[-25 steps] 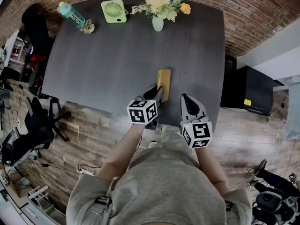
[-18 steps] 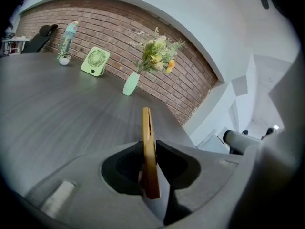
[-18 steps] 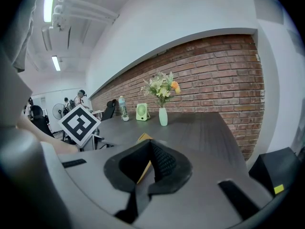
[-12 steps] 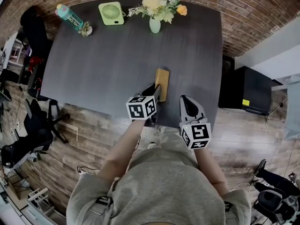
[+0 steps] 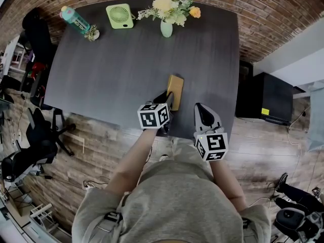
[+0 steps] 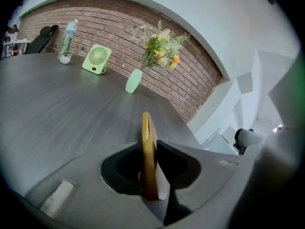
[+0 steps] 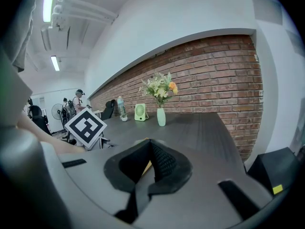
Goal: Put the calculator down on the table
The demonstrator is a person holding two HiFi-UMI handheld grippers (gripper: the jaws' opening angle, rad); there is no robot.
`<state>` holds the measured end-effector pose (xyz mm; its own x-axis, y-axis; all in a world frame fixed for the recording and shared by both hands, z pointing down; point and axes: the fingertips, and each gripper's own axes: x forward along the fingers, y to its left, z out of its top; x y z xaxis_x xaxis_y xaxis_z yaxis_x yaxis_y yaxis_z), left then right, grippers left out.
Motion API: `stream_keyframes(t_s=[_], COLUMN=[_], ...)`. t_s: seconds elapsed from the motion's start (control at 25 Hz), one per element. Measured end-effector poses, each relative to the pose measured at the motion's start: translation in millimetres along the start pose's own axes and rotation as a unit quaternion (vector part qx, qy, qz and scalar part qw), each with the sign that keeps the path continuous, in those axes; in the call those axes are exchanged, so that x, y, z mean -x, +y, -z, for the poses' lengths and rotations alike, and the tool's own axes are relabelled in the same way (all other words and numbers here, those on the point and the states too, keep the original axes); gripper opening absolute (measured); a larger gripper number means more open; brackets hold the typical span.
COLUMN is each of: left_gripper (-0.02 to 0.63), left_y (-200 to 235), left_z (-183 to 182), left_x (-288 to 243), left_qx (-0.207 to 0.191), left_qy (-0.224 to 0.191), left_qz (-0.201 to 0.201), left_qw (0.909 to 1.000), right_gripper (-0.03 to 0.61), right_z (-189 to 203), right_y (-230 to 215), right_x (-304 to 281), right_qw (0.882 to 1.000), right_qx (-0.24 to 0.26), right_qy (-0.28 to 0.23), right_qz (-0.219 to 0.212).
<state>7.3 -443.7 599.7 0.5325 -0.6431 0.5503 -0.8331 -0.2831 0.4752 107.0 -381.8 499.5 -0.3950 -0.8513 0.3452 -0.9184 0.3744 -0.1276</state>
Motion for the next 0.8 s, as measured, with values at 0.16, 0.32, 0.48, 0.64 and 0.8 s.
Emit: stream_keyframes(t_s=[0.16,0.32,0.48,0.64,0.8], left_gripper=[0.097,0.104,0.107,0.109,0.109], left_y=[4.1,14.0,22.9,28.0,30.2], left_z=[1.5,5.7,13.6,21.2,22.3], left_x=[-1.3,-1.1,-2.2,-4.2,-4.3], left_qx=[-0.001,-0.001,0.015,0.018,0.021], left_qy=[0.002,0.014,0.025,0.043,0.051], left_qz=[-0.007,-0.027,-0.033,-0.044,-0.043], left_qw=[1.0,0.9995,0.999,0.9979,0.9975], right_gripper=[0.002,0.002,0.002,0.002,0.002], right_z=[1.2,1.4,0.8,1.2,2.7], right_y=[0.7,2.0,2.5,2.1,2.9], right_x=[-0.1,-0.4,-1.8,-0.8,0.2], right_qw=[1.0,1.0,1.0,1.0,1.0], right_qx=[0.001,0.001,0.002,0.003,0.003], right_qy=[0.001,0.001,0.001,0.001,0.002], right_qz=[-0.001,-0.002,-0.003,-0.004,-0.004])
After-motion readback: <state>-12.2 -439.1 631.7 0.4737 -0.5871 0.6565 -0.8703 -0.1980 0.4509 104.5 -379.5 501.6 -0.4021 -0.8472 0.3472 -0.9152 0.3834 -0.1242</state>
